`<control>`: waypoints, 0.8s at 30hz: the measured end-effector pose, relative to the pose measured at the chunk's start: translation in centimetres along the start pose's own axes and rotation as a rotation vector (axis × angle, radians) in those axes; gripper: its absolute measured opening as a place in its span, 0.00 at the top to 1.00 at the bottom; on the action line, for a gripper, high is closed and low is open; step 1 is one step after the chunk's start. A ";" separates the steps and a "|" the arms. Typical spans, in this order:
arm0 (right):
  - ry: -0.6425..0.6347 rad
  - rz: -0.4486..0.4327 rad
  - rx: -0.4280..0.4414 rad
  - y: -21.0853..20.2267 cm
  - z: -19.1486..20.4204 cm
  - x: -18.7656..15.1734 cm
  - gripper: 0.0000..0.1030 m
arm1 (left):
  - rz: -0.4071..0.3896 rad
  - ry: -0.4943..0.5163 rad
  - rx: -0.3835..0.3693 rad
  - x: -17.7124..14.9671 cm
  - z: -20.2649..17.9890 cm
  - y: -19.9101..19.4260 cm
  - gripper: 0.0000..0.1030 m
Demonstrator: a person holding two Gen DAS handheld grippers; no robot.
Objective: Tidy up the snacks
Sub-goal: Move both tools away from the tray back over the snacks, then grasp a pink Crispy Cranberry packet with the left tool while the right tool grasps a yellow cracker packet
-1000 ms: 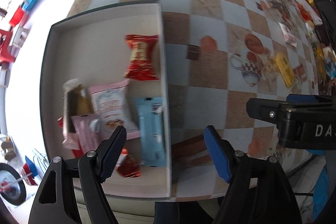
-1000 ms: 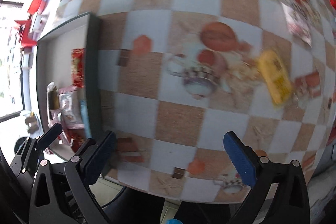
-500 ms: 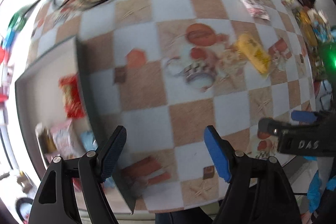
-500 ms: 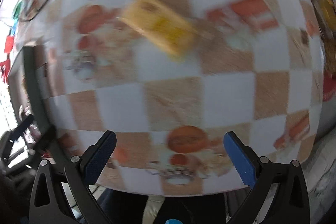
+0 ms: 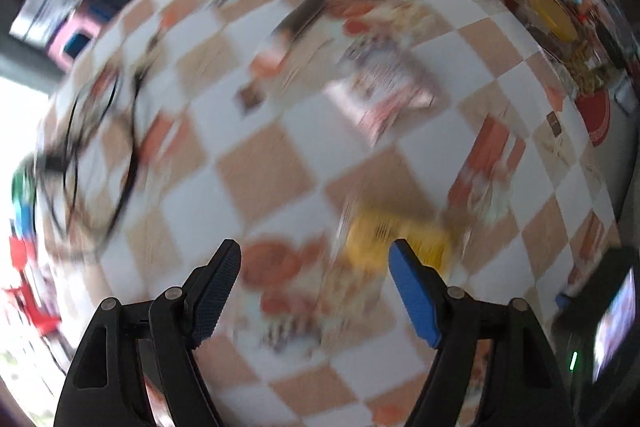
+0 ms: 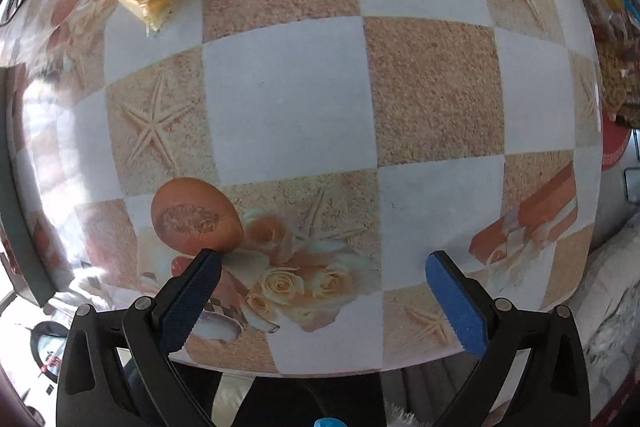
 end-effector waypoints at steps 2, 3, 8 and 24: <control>-0.012 -0.011 0.000 0.3 0.4 -0.6 0.00 | -0.033 0.061 0.019 2.0 -1.0 0.5 0.23; -0.013 -0.014 0.003 0.3 0.6 -0.6 0.00 | -0.045 0.085 0.028 2.9 -1.1 0.6 0.23; -0.014 -0.033 0.002 0.2 1.5 -1.8 0.00 | -0.058 0.163 0.058 7.1 -2.2 3.1 0.23; -0.055 -0.055 -0.005 -0.4 1.2 -4.8 0.00 | 0.040 0.097 -0.041 10.2 -1.0 6.7 0.59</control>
Point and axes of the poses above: each gripper's, at about its wrist camera, not at the fingertips, and y roughly the way its jaws point, z to its left, x to its top, the point moved 1 cm from there along y, roughly the way its jaws point, and after that the axes turned 1 degree about -z, right-handed, at the moved point
